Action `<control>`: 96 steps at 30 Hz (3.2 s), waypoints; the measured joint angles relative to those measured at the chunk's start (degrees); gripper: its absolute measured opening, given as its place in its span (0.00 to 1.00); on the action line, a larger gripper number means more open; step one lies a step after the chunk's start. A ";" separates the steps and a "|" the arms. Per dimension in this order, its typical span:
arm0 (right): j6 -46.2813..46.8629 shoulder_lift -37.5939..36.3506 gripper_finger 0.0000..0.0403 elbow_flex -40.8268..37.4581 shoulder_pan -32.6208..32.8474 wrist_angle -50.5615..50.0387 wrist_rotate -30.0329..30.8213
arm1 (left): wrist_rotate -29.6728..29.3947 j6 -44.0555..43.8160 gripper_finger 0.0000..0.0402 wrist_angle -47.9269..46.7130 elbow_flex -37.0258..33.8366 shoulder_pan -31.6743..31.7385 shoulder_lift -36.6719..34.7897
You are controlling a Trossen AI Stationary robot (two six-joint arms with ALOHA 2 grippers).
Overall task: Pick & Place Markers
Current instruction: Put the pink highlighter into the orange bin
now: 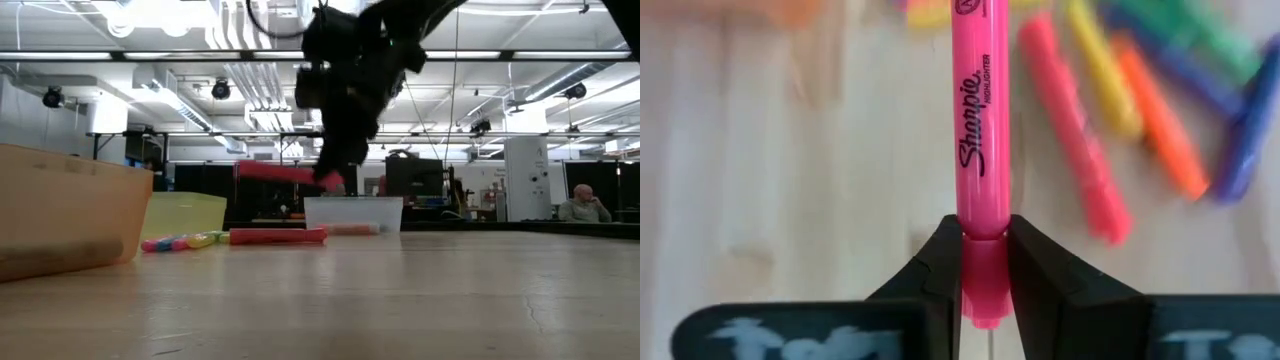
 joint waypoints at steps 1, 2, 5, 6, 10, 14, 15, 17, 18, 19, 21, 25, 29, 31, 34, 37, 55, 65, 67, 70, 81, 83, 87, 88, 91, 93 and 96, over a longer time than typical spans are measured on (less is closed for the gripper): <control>0.88 -0.79 0.13 0.61 0.14 0.07 0.01 | -0.46 1.97 0.41 0.00 0.00 0.00 -0.02; 1.77 -1.58 0.13 1.28 0.29 0.07 0.03 | -0.75 4.00 0.41 0.03 0.00 0.00 -0.06; 4.65 -4.49 0.13 3.98 0.44 1.01 0.03 | -2.68 9.73 0.41 0.50 0.00 0.00 -0.37; 5.54 -5.50 0.13 4.84 0.44 1.14 0.06 | -3.53 11.36 0.41 0.77 0.00 0.00 -0.64; 7.81 -9.24 0.14 7.62 0.37 3.71 0.80 | -7.18 19.09 0.41 1.52 0.00 0.00 -1.56; 10.24 -12.77 0.14 9.82 0.64 7.26 2.72 | -12.01 22.73 0.41 2.49 0.00 0.00 -2.17; 10.39 -13.64 0.14 10.30 0.66 8.18 3.30 | -12.98 23.47 0.41 2.94 0.00 0.00 -2.24; 10.65 -14.87 0.14 11.11 0.98 9.86 4.46 | -14.16 24.96 0.41 3.56 0.00 0.02 -2.27; 11.31 -15.35 0.14 11.56 1.12 10.94 5.39 | -14.25 25.50 0.41 3.89 0.00 0.02 -2.26; 11.95 -15.65 0.14 11.83 1.29 12.30 6.25 | -14.25 25.61 0.41 4.00 0.00 0.02 -2.19; 13.22 -15.78 0.14 12.92 1.49 15.20 6.89 | -14.23 25.40 0.41 4.00 0.00 0.02 -2.10; 15.13 -15.33 0.14 15.68 1.79 19.88 6.87 | -14.45 25.32 0.41 4.38 0.00 0.02 -1.08; 15.90 -13.23 0.14 19.13 1.95 20.19 6.56 | -14.52 25.59 0.41 5.93 0.00 0.02 0.47; 15.92 -12.08 0.14 20.29 2.22 19.70 6.18 | -14.52 25.77 0.41 6.48 0.00 0.02 1.18; 15.91 -10.36 0.14 22.31 2.87 20.04 4.88 | -14.52 25.74 0.41 7.69 0.00 0.02 2.34; 15.88 -8.66 0.14 24.31 3.80 20.11 4.27 | -14.49 25.72 0.41 8.10 0.00 0.02 3.06; 16.76 -4.65 0.14 29.18 5.25 19.63 3.51 | -10.53 20.62 0.34 12.92 0.00 0.00 2.87; 17.34 -4.65 0.18 29.10 5.25 19.68 3.65 | -10.90 18.52 0.15 12.71 0.00 0.02 2.75; 17.44 -4.65 0.23 29.10 5.27 19.80 3.55 | -10.58 16.98 0.15 12.15 0.00 0.02 2.36; 17.45 -4.72 0.32 29.10 5.27 18.61 3.53 | -10.06 14.38 0.16 9.83 0.00 0.01 1.28; 4.00 -5.11 0.55 29.10 5.20 3.03 3.56 | -6.43 -9.10 0.17 -10.41 0.00 -0.28 -4.93; 2.70 -5.11 0.56 29.10 5.23 0.75 3.62 | -4.60 -13.22 0.17 -14.85 0.00 -0.40 -5.76; 1.40 -5.13 0.56 29.09 5.19 -3.39 3.74 | 2.61 -25.36 0.17 -25.49 0.00 -0.42 -6.82; 1.22 -5.13 0.56 29.07 5.05 -3.93 3.89 | 4.20 -27.80 0.17 -28.53 0.00 -0.42 -6.80; 1.08 -5.13 0.56 29.07 4.69 -4.43 4.59 | 7.81 -34.48 0.17 -36.95 0.00 -0.89 -5.75; 1.07 -5.15 0.56 29.07 4.48 -4.42 5.13 | 10.29 -37.86 0.17 -41.98 0.00 -1.37 -4.46; 0.59 -5.20 0.56 29.07 4.28 -4.43 5.19 | 14.56 -42.39 0.17 -50.21 -0.13 -1.46 -2.09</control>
